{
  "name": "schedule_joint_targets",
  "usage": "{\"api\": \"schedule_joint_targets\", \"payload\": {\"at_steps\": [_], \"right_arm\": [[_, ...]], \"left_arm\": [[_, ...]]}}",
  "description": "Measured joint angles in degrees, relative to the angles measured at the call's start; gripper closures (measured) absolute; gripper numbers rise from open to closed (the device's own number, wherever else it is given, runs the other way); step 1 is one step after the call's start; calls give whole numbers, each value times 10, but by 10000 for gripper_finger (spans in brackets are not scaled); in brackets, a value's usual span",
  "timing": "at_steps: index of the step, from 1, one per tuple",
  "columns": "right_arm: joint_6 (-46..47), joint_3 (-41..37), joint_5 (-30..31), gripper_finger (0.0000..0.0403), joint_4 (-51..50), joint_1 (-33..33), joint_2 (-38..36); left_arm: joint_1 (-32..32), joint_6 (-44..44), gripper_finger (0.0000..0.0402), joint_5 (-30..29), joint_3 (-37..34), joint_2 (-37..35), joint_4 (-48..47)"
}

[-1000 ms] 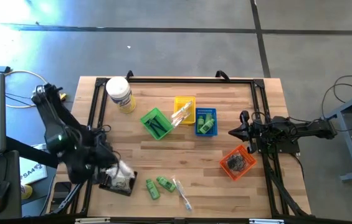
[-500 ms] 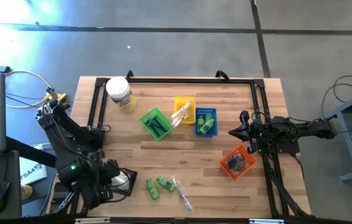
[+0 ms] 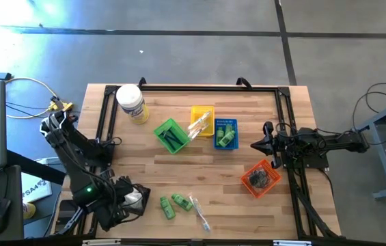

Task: Pick & Place Travel size toiletries
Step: Put the cotton pack into the black basket

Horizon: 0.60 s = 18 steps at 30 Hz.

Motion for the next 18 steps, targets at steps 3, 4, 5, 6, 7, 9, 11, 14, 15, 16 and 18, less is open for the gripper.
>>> {"api": "schedule_joint_targets", "payload": {"at_steps": [3, 4, 5, 6, 7, 9, 11, 14, 15, 16, 18], "right_arm": [[0, 0, 0, 401, 0, 0, 0], [0, 0, 0, 401, 0, 0, 0], [0, 0, 0, 401, 0, 0, 0], [0, 0, 0, 401, 0, 0, 0], [1, 0, 0, 401, 1, 0, 0], [1, 0, 0, 401, 4, 0, 0], [2, 0, 0, 401, 4, 0, 0], [2, 0, 0, 401, 4, 0, 0], [2, 0, 0, 401, 4, 0, 0], [2, 0, 0, 401, 4, 0, 0], [2, 0, 0, 401, 4, 0, 0]], "left_arm": [[0, -15, 401, 0, -25, 0, 15], [0, -19, 401, 1, -32, 0, 17], [0, -23, 401, 5, -40, 0, 19], [0, -26, 401, 9, -48, 0, 25], [0, -31, 401, 15, -56, 0, 31], [0, -37, 401, 28, -70, 0, 35], [0, -37, 401, 28, -79, 0, 39], [0, -37, 401, 28, -85, 0, 40], [0, -37, 401, 28, -86, 0, 44], [0, -36, 401, 27, -86, 0, 45], [0, -36, 401, 22, -87, 0, 45]]}}
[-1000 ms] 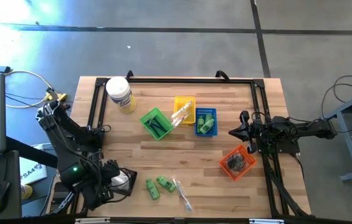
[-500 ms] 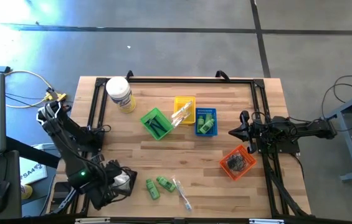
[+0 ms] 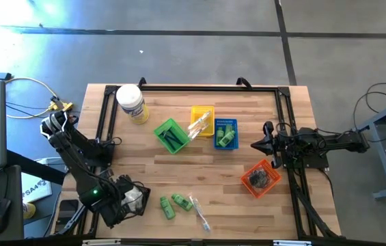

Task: Pick & Place Travel size toiletries
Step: Put the cotton pack into the black basket, then put the green shampoo into the blue basket

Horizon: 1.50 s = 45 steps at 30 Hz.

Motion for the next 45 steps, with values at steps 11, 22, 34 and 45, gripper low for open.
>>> {"api": "schedule_joint_targets", "payload": {"at_steps": [11, 22, 34, 45], "right_arm": [[0, 0, 0, 401, 0, 0, 0], [0, 0, 0, 401, 0, 0, 0], [-6, 0, 0, 401, 0, 0, 0], [-12, 0, 0, 401, 0, 0, 0]], "left_arm": [[0, 34, 333, -12, 0, 0, 5], [23, 76, 174, -13, 3, -25, -16], [104, 370, 143, -49, 3, -122, 6], [240, 820, 378, -101, -38, -259, 267]]}}
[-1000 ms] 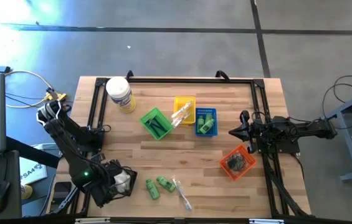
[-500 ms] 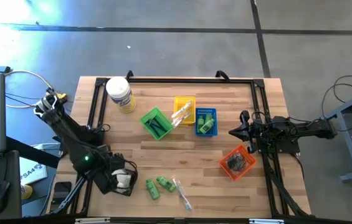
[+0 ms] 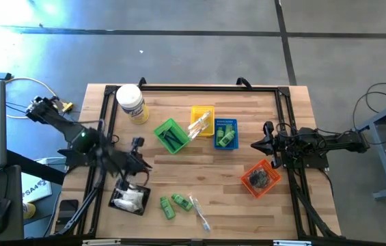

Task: Pick & Place Travel size toiletries
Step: Put the green shampoo into the blue basket

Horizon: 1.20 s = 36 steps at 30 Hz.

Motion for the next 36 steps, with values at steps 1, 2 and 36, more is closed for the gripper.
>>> {"api": "schedule_joint_targets", "payload": {"at_steps": [1, 2, 36], "right_arm": [[0, 0, 0, 401, 0, 0, 0], [0, 0, 0, 401, 0, 0, 0], [-9, 0, 60, 401, 3, 0, 0]], "left_arm": [[20, 32, 388, 13, -11, -14, 21], [41, 58, 389, 18, -24, -29, 39], [168, 136, 401, 131, -588, -466, 458]]}}
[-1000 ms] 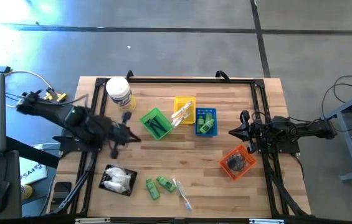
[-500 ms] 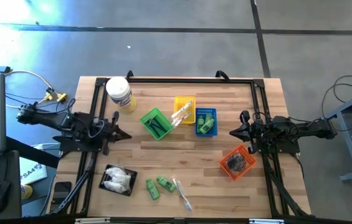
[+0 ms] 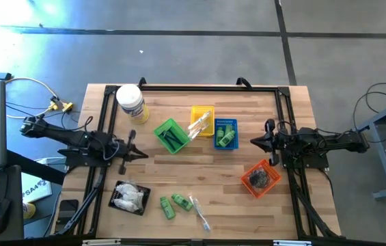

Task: Pick & Place Travel size toiletries
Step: Put the green shampoo into the blue basket

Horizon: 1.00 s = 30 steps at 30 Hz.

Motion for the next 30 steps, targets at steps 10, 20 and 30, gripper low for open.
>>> {"api": "schedule_joint_targets", "payload": {"at_steps": [10, 20, 30], "right_arm": [[5, 0, 2, 401, -12, 0, 0], [20, 0, 2, 401, -6, 0, 0], [68, 14, 30, 401, 13, 0, 44]], "left_arm": [[0, -4, 401, -27, -38, -23, 20], [0, -24, 401, -37, -39, -23, 13], [0, -26, 401, -64, -40, -23, 14]]}}
